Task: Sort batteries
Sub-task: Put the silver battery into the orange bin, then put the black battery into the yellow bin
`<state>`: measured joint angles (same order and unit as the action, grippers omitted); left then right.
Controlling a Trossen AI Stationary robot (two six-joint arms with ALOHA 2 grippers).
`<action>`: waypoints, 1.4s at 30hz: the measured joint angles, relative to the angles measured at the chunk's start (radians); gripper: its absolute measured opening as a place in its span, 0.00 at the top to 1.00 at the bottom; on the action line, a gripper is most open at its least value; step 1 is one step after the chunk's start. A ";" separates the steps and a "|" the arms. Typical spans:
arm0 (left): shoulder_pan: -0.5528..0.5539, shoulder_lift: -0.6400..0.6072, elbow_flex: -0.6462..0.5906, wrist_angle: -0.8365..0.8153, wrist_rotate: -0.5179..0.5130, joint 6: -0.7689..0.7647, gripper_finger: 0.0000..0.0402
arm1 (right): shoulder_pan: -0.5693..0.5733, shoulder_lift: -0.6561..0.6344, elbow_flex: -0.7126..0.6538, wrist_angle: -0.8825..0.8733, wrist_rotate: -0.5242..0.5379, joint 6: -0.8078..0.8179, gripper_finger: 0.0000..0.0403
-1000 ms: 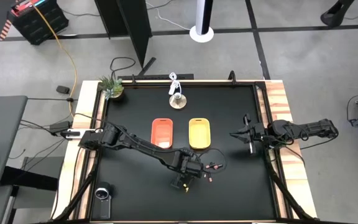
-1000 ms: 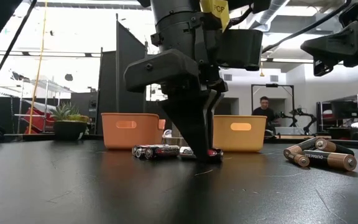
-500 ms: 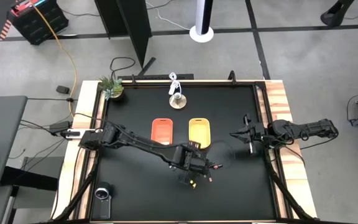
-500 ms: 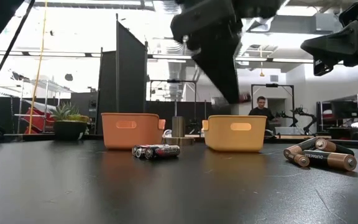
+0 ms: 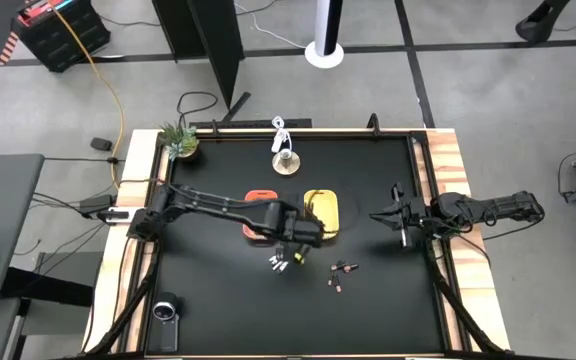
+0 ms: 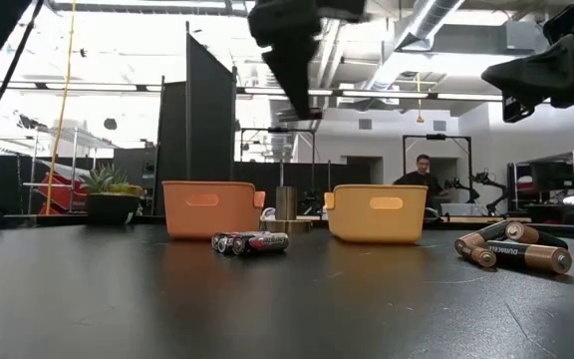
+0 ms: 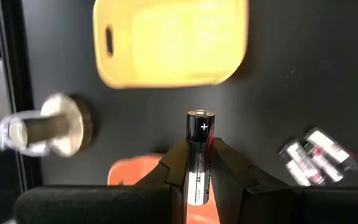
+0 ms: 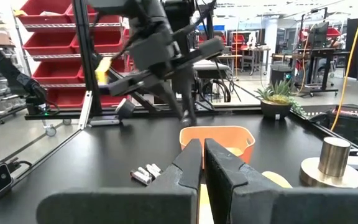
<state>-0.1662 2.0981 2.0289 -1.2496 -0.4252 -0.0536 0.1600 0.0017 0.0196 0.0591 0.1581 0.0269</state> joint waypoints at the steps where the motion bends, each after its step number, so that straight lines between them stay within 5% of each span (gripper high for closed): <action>1: 0.007 -0.025 -0.040 0.003 0.000 -0.012 0.91 | 0.001 0.000 0.000 -0.001 0.000 0.000 0.91; 11: 0.098 -0.357 -0.657 0.397 0.102 -0.140 0.91 | 0.002 0.000 0.000 0.001 0.000 0.000 0.91; 16: 0.144 -0.419 -0.857 0.532 0.154 -0.249 0.91 | 0.002 0.000 0.000 0.000 0.000 0.000 0.91; 29: 0.211 -0.423 -0.908 0.597 0.212 -0.327 0.88 | 0.002 0.000 0.000 0.000 0.000 0.000 0.91; 42: 0.215 -0.423 -0.904 0.598 0.206 -0.351 0.58 | 0.002 0.000 0.000 -0.009 0.000 -0.001 0.91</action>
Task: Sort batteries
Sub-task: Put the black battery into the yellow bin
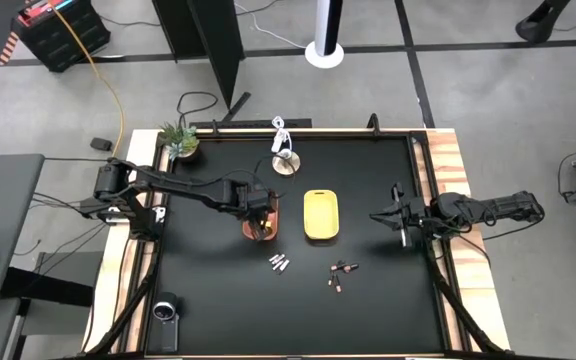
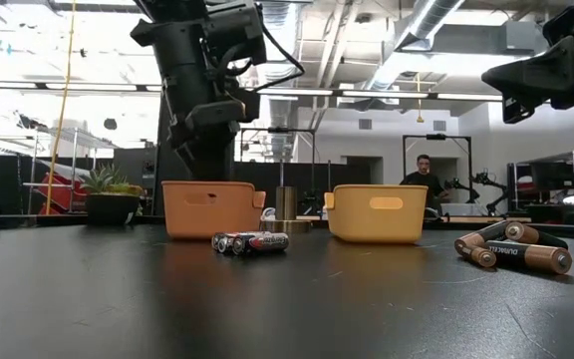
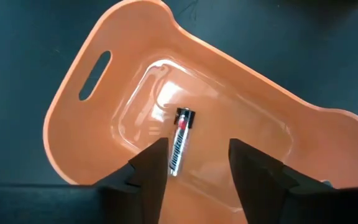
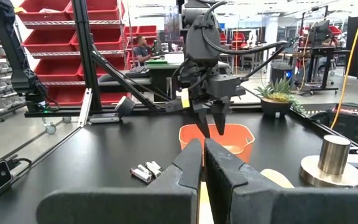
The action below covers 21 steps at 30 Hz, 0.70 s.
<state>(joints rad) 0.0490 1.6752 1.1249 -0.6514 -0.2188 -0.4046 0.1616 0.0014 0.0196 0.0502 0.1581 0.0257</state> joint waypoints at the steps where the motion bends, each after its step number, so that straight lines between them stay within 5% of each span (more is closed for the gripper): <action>1: 0.000 0.000 0.008 -0.012 0.000 0.000 0.57 | 0.000 0.000 0.000 0.000 0.000 0.000 0.91; 8: -0.030 -0.009 0.098 -0.024 -0.040 0.018 0.58 | 0.000 0.000 0.000 0.001 0.000 0.000 0.91; 21: -0.265 -0.161 0.131 0.154 -0.410 0.103 0.61 | 0.001 0.000 0.000 0.032 0.000 0.077 0.90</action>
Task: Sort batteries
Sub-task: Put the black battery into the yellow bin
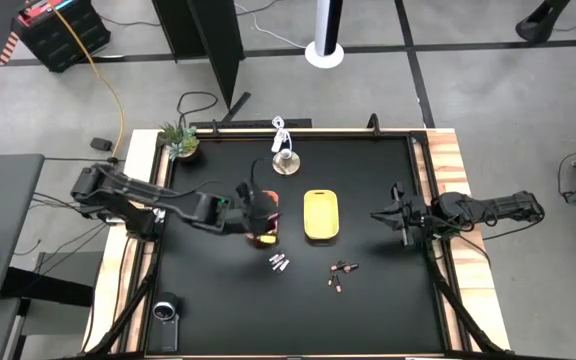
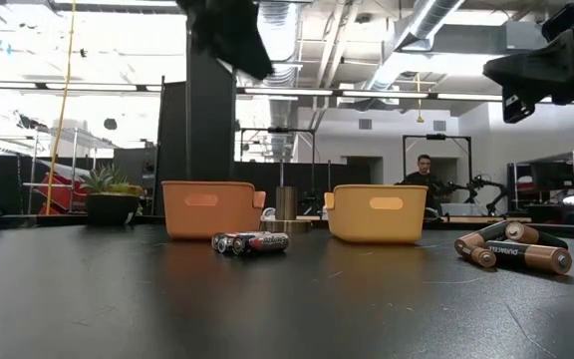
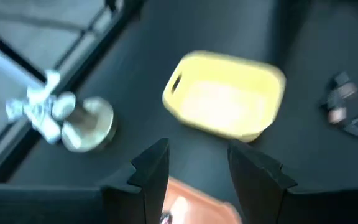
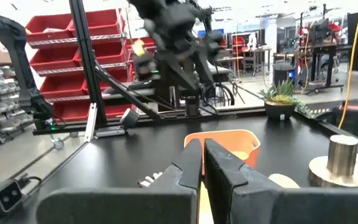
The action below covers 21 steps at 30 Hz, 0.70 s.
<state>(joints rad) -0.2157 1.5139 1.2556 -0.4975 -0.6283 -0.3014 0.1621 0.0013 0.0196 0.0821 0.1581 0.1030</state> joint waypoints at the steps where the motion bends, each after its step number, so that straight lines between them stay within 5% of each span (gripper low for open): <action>1: -0.019 -0.005 0.000 0.017 -0.019 0.007 0.61 | 0.002 0.000 0.000 -0.004 0.000 0.010 0.90; 14: -0.145 -0.007 0.000 0.040 -0.142 -0.022 0.61 | 0.089 0.006 0.097 -0.154 0.000 0.004 0.63; 21: -0.145 -0.007 0.000 0.040 -0.147 -0.051 0.61 | 0.179 0.117 0.178 -0.275 0.000 0.008 0.51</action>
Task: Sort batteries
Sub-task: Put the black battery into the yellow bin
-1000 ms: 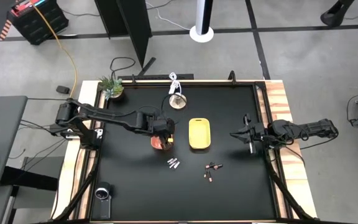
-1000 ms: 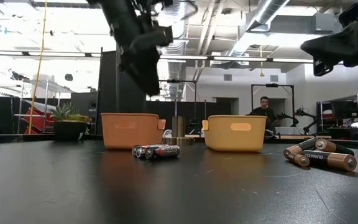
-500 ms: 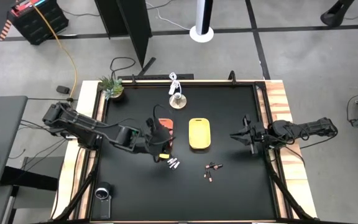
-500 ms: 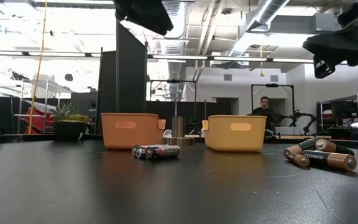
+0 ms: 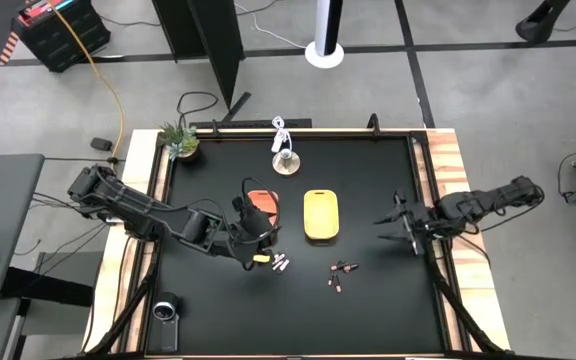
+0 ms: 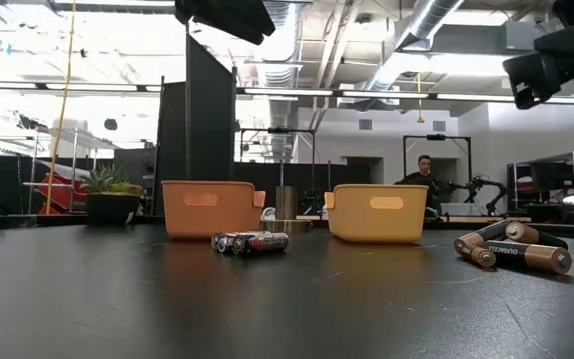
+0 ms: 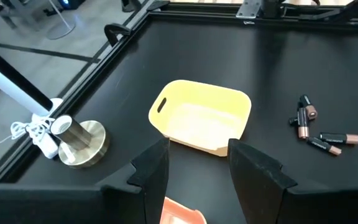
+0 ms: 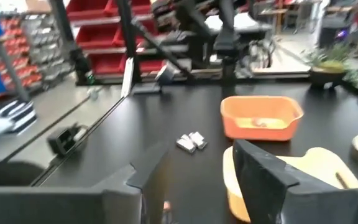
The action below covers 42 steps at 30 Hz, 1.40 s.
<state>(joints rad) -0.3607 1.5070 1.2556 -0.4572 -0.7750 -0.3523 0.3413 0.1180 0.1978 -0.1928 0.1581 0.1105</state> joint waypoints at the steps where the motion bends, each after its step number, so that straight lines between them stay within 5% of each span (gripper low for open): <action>1: 0.000 0.000 0.000 0.000 0.000 -0.001 0.61 | 0.014 0.027 0.007 0.000 0.000 0.012 0.51; 17: 0.000 0.001 -0.128 0.164 -0.001 -0.026 0.61 | 0.190 0.540 0.023 0.051 0.004 0.232 0.53; 33: 0.004 0.001 -0.150 0.186 0.000 -0.028 0.61 | 0.195 0.879 0.024 0.300 0.028 0.241 0.53; 42: 0.004 0.001 -0.150 0.183 0.000 -0.026 0.61 | 0.195 1.079 0.128 0.273 0.053 0.225 0.48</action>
<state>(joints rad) -0.3569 1.5078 1.1061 -0.2737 -0.7753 -0.3786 0.5365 1.1973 0.3255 0.0806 0.2113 0.3357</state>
